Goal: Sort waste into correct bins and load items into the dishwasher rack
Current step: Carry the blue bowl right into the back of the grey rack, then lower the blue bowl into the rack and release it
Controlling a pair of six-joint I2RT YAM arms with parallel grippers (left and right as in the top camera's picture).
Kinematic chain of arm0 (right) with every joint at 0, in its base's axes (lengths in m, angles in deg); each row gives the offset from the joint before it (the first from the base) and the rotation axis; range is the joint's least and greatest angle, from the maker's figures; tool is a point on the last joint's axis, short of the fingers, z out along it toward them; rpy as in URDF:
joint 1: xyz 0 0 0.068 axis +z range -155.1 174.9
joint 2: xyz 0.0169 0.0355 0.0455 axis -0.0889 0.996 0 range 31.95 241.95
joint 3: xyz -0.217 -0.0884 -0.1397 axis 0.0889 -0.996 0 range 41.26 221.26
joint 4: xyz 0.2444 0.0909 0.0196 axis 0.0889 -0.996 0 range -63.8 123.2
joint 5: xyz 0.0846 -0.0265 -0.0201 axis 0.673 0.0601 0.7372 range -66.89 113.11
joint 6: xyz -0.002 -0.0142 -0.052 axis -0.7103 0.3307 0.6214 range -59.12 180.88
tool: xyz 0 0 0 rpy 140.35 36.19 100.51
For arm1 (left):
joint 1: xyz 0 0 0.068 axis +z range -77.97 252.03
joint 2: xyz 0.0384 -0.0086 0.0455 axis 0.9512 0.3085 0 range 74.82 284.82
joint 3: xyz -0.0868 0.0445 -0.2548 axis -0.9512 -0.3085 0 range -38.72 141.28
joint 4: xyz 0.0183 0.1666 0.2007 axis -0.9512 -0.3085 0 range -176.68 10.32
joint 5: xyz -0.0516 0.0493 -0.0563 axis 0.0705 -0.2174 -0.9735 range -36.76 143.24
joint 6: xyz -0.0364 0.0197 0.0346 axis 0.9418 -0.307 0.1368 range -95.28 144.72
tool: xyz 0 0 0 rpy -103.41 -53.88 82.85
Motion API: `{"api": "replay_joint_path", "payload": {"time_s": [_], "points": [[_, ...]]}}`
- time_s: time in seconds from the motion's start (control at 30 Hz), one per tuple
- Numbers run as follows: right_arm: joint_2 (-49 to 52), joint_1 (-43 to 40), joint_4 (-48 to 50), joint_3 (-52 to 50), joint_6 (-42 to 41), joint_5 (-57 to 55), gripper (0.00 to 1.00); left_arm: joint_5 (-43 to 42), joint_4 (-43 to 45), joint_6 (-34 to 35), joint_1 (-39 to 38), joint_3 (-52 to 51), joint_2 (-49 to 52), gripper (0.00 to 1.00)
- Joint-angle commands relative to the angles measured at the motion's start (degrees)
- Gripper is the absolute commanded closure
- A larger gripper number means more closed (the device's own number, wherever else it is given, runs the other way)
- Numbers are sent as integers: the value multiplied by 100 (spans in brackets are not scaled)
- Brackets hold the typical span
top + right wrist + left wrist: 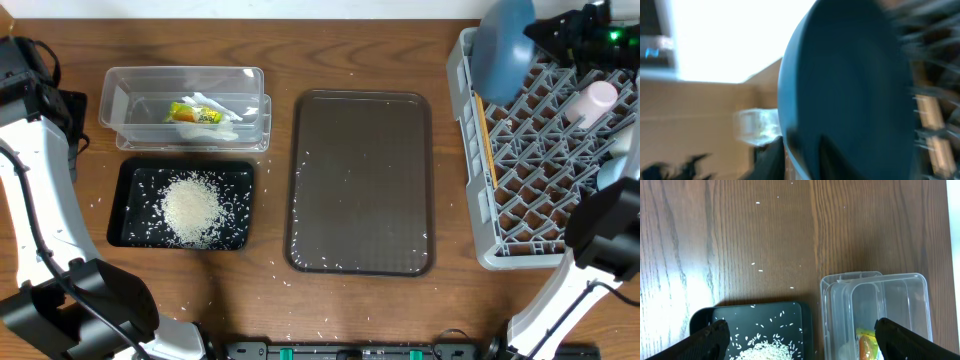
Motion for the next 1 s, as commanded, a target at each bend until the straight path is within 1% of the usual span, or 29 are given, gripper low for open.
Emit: {"api": "replay_joint_path", "payload": {"time_s": [0.0,0.07,0.13,0.23,0.3,0.47,0.5,0.57,0.7,0.77,0.83,0.97], "points": [[-413,-85,-203,0,24,-1580,63,72,-17,-50,9,-7,44,5],[-566,-96,-358,0,24,-2074,55,72,-17,-50,9,-7,44,5],[-728,-96,-490,0,26,-2601,51,72,-17,-50,9,-7,44,5],[-933,-94,-588,0,24,-3117,50,74,-17,-50,9,-7,44,5],[-1058,-83,-627,0,26,-3381,47,72,-17,-50,9,-7,44,5],[-1191,-57,-761,0,28,-3783,47,72,-17,-50,9,-7,44,5],[-1191,-37,-785,0,44,-3781,49,72,-17,-50,9,-7,44,5],[-1180,61,-822,-2,201,-3709,64,74,-17,-50,9,-7,44,5],[-1176,514,-824,-2,946,-3381,84,72,-17,-50,9,-7,44,5],[-1174,787,-835,-2,1237,-3375,91,74,-17,-50,9,-7,44,5],[-1143,1134,-835,-20,1515,-3410,94,72,-17,-50,9,-7,44,5],[-944,1641,-824,-44,1508,-4022,99,72,-17,-50,9,-7,44,5]]}}
